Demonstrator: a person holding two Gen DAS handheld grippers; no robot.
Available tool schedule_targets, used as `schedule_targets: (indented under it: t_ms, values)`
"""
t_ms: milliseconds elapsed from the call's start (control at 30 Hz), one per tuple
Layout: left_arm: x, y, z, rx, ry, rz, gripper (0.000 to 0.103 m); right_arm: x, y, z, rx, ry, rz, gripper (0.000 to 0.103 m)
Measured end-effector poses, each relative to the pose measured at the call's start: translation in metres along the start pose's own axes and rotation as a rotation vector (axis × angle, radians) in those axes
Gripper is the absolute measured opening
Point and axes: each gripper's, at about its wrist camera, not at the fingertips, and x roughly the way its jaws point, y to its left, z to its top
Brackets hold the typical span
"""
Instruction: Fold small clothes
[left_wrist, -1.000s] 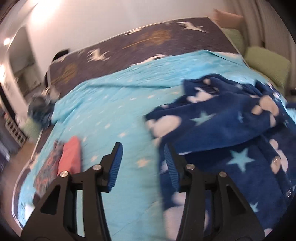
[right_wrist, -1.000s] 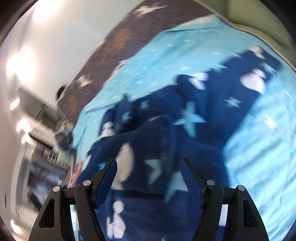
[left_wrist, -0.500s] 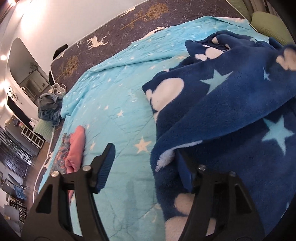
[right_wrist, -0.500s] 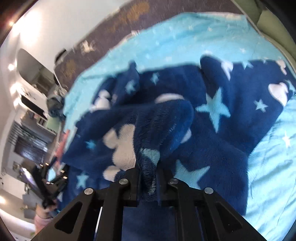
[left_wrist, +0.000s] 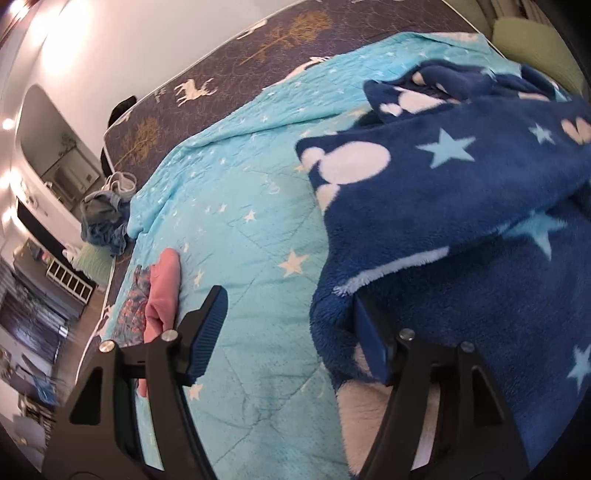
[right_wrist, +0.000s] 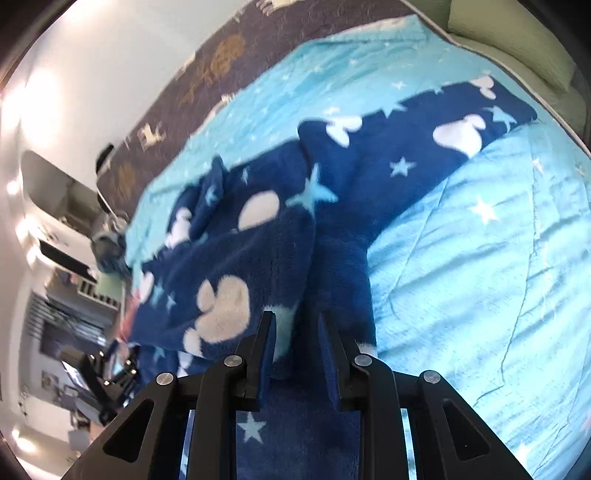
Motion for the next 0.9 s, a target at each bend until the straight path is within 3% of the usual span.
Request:
schedule_targets:
  t_ms: [167,267,367,467,567,667,733,767,833,900]
  values:
    - [0.005,0.005,-0.003,-0.060,0.021,-0.014,0.074,0.004,0.013,0.014,-0.012,-0.003,0.016,0.027]
    - [0.010,0.013,-0.006,-0.115,0.040,-0.030,0.081,0.027,0.023,0.013,0.000,0.064,0.038,0.050]
    - [0.027,0.031,-0.010,-0.252,0.114,-0.145,0.082,0.044,0.024,0.002,0.011,0.133,0.051,0.056]
    - [0.039,0.045,-0.019,-0.373,0.156,-0.258,0.082,0.049,0.021,0.000,0.027,0.123,0.063,0.061]
    - [0.021,0.042,-0.018,-0.337,0.119,-0.257,0.080,0.053,0.019,0.014,0.065,0.081,0.093,0.066]
    - [-0.012,0.043,-0.008,-0.299,0.036,-0.261,0.079,0.066,0.022,0.031,0.064,0.049,0.059,0.066]
    - [-0.035,0.049,0.004,-0.302,-0.042,-0.302,0.079,0.074,0.027,0.040,0.066,0.035,0.037,0.054]
    - [-0.044,0.051,0.011,-0.307,-0.082,-0.322,0.079,0.075,0.031,0.043,0.055,0.030,0.033,0.012]
    - [-0.052,0.050,0.031,-0.301,-0.139,-0.361,0.079,0.072,0.044,0.051,0.020,0.010,0.061,0.009]
    - [-0.046,0.041,0.048,-0.283,-0.167,-0.387,0.079,0.052,0.064,0.059,-0.043,-0.092,0.078,0.009]
